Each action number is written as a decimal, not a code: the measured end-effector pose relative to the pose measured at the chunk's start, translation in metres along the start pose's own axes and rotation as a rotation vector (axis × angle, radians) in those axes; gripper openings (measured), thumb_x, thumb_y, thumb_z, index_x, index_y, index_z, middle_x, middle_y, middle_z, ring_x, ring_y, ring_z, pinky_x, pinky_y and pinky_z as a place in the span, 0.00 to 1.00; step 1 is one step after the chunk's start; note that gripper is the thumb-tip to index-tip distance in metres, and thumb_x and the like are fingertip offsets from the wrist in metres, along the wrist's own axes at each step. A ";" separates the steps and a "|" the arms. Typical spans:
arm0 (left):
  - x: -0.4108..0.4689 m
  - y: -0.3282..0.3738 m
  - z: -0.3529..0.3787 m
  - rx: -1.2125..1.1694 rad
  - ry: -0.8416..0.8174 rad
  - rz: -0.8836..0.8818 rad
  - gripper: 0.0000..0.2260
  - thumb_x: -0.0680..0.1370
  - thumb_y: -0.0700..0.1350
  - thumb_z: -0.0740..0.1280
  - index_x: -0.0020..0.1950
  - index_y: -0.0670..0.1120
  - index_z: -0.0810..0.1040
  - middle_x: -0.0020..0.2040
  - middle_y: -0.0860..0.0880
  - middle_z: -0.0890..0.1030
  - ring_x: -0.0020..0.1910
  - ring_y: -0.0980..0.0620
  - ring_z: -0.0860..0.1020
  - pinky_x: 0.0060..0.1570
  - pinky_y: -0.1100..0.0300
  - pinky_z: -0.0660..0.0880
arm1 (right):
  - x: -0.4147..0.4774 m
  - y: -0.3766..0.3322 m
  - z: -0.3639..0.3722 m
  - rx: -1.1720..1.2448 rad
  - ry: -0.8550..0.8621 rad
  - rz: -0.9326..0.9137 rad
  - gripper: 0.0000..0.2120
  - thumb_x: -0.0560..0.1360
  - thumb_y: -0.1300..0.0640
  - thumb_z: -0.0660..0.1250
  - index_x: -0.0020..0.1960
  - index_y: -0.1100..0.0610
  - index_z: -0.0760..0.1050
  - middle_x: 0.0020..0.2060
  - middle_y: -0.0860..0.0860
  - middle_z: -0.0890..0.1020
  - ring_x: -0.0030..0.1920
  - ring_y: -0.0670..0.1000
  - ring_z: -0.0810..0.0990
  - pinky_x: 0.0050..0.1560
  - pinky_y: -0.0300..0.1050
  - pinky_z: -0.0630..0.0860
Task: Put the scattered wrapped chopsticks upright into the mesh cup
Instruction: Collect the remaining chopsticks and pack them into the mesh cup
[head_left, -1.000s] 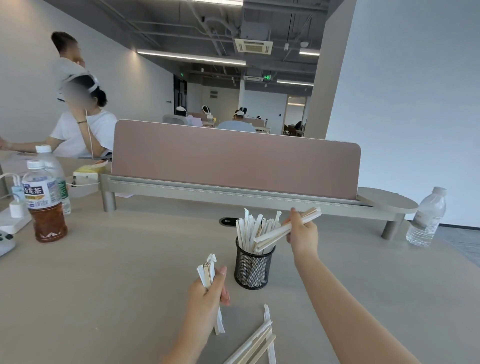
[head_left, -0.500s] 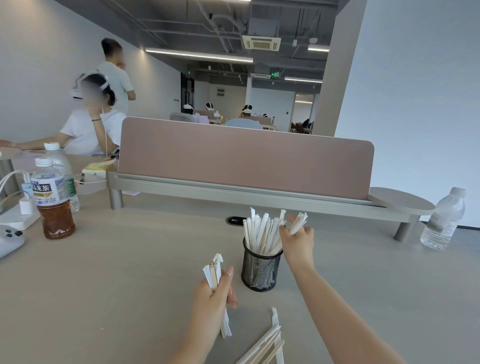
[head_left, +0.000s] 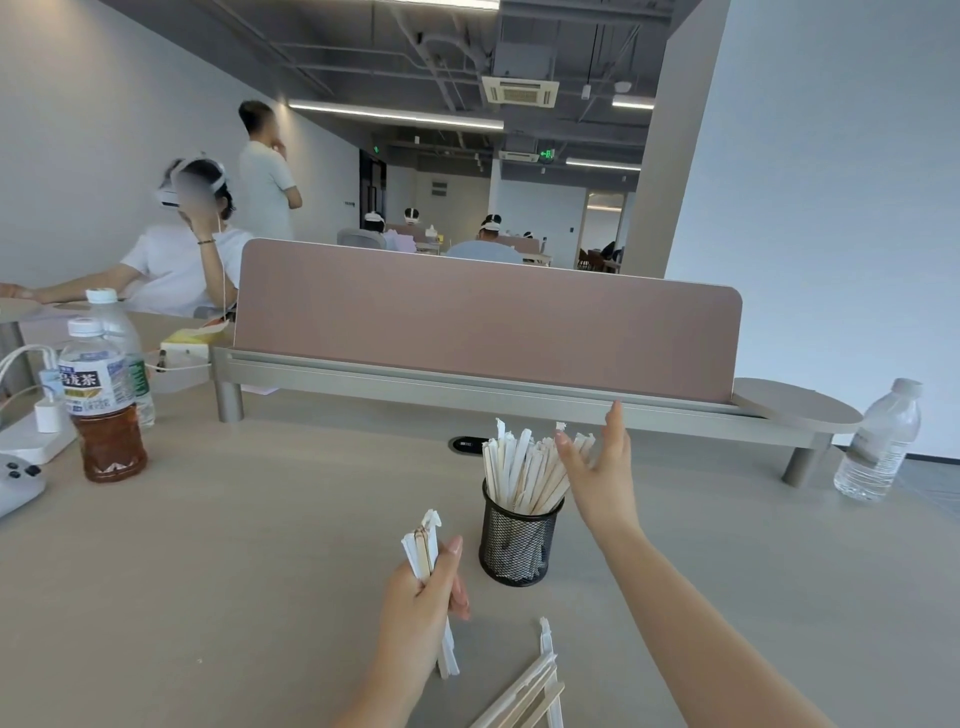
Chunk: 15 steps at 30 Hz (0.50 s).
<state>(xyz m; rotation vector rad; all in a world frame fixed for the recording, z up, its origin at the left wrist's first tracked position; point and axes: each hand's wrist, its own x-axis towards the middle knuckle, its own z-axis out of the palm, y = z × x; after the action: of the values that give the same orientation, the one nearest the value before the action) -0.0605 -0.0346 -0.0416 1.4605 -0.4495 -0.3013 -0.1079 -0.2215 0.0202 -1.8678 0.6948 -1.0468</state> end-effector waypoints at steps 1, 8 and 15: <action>0.000 0.000 0.000 0.005 -0.003 0.004 0.28 0.78 0.46 0.62 0.16 0.49 0.67 0.19 0.49 0.73 0.27 0.48 0.73 0.38 0.57 0.70 | 0.000 0.001 -0.001 -0.073 -0.018 -0.045 0.36 0.77 0.46 0.61 0.77 0.50 0.46 0.76 0.49 0.56 0.75 0.49 0.57 0.73 0.48 0.60; -0.001 0.003 0.000 0.011 -0.002 -0.001 0.28 0.78 0.46 0.62 0.16 0.49 0.67 0.19 0.50 0.72 0.28 0.47 0.73 0.37 0.58 0.69 | -0.009 0.011 0.000 -0.209 -0.158 -0.093 0.28 0.78 0.42 0.54 0.76 0.49 0.55 0.75 0.45 0.61 0.74 0.48 0.62 0.72 0.47 0.62; -0.003 0.002 -0.001 0.018 0.006 -0.009 0.25 0.77 0.47 0.62 0.19 0.48 0.66 0.20 0.48 0.73 0.26 0.50 0.73 0.36 0.58 0.69 | -0.018 0.015 -0.004 -0.112 -0.244 -0.078 0.30 0.77 0.42 0.57 0.76 0.45 0.52 0.73 0.40 0.61 0.73 0.40 0.57 0.70 0.39 0.56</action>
<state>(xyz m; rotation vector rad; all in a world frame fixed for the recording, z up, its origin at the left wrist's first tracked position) -0.0623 -0.0322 -0.0398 1.4814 -0.4418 -0.3003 -0.1215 -0.2164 0.0012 -2.0906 0.5503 -0.8233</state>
